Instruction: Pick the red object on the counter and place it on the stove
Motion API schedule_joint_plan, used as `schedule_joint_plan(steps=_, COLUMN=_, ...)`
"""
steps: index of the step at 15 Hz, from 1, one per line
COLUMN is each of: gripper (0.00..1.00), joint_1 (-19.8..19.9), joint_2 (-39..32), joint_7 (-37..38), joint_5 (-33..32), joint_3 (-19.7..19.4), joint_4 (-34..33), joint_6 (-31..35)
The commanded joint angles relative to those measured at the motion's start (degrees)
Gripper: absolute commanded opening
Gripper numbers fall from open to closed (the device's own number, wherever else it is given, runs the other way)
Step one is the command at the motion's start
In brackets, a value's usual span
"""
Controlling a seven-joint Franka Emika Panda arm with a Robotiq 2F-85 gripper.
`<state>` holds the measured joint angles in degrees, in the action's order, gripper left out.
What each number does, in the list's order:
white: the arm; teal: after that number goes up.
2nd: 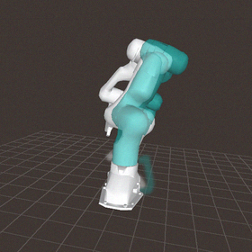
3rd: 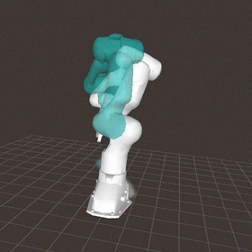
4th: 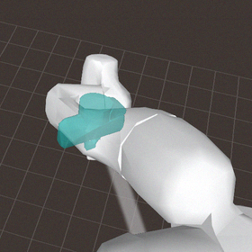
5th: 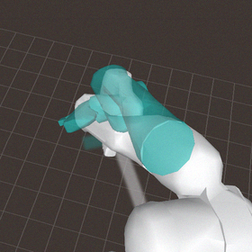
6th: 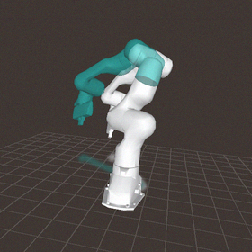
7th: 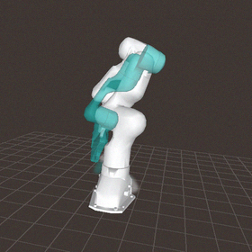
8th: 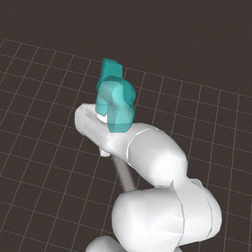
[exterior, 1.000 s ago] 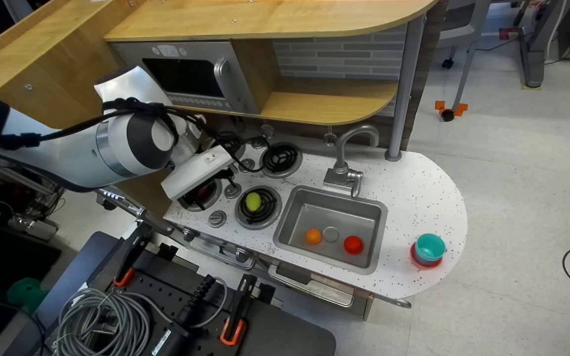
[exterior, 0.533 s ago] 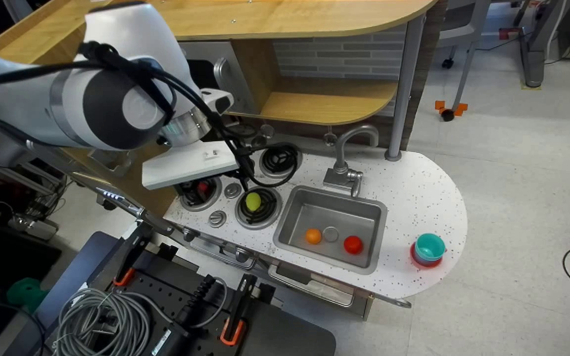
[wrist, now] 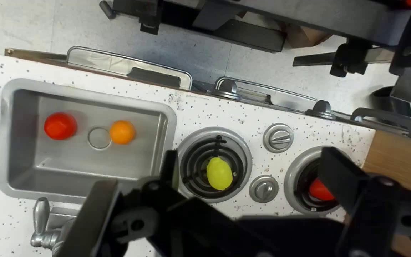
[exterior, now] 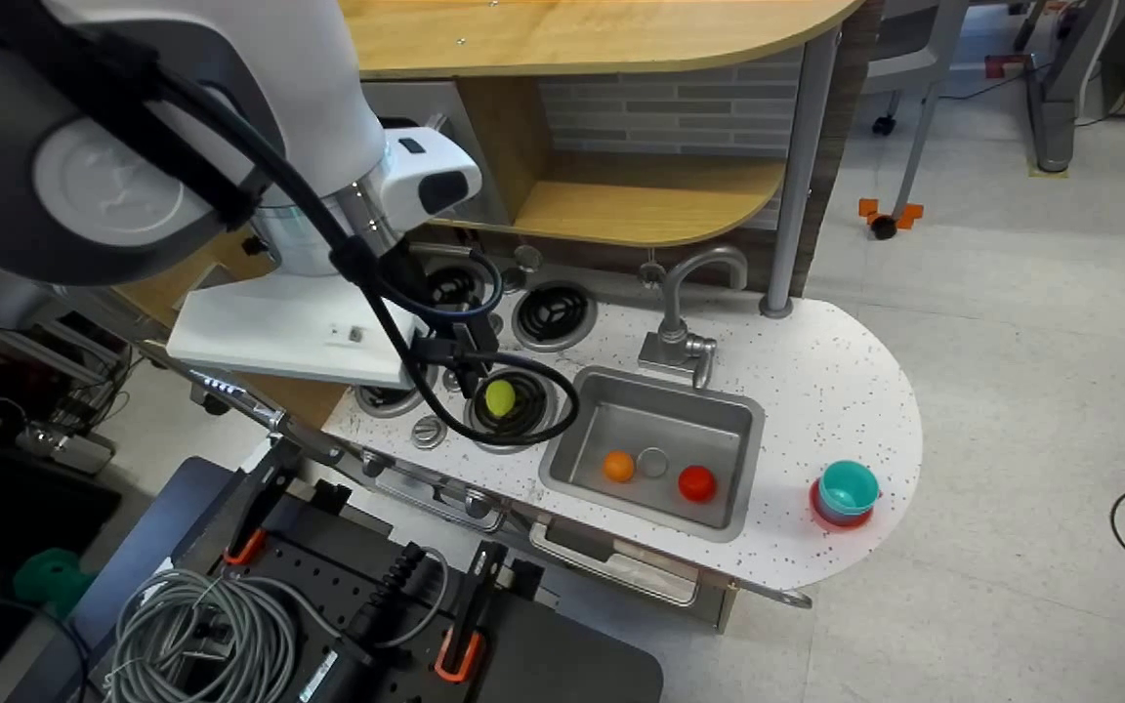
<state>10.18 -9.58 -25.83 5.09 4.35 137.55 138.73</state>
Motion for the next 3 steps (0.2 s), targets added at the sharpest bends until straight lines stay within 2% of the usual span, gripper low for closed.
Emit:
schedule_joint_plan(steps=1, gripper=1.0, joint_1=-1.7, joint_2=0.2, joint_7=0.1, joint_5=0.4, joint_3=-1.7, joint_4=0.1, joint_6=-0.2)
schedule_joint_plan(steps=3, gripper=1.0, joint_1=-1.7, joint_2=0.1, joint_7=0.3, joint_5=0.4, joint_3=-1.7, joint_4=0.3, joint_6=-0.2)
